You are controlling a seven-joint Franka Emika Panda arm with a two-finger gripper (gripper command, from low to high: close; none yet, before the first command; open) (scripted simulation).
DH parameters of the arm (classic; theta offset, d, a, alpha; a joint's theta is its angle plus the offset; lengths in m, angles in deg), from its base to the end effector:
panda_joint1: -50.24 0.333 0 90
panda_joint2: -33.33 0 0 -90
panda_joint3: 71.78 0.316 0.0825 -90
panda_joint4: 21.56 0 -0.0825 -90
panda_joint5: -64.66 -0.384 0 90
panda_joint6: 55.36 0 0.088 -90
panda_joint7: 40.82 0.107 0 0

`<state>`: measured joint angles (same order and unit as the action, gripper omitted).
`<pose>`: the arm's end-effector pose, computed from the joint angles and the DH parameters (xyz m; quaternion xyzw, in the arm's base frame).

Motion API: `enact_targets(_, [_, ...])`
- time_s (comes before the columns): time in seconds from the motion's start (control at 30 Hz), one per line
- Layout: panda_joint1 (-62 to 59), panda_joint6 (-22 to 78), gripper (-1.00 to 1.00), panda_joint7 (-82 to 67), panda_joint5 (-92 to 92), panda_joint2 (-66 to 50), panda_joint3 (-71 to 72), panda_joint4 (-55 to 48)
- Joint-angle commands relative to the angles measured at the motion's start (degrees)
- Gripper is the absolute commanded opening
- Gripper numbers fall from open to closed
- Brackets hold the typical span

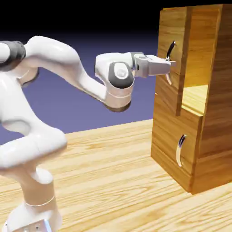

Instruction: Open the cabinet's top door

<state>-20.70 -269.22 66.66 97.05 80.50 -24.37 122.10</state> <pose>0.4272 0.0163 0.5991 -0.6149 0.3449 -0.6823 0.1935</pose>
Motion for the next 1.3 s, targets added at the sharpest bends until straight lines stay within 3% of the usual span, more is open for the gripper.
enact_targets(0.0, [1.1,1.9,-1.0,1.3,0.4,2.0,-0.6,1.1])
enact_targets(0.3, [14.5,23.9,-1.0,6.3,-1.3,17.1,-4.4,7.5])
enact_targets(0.63, [24.5,48.8,-1.0,8.3,-4.8,26.6,-1.5,6.9])
enact_targets(0.97, [28.1,73.7,-1.0,9.2,-9.4,31.7,5.2,-0.5])
enact_targets(1.27, [24.8,96.2,-1.0,9.1,-13.3,33.7,11.8,-13.1])
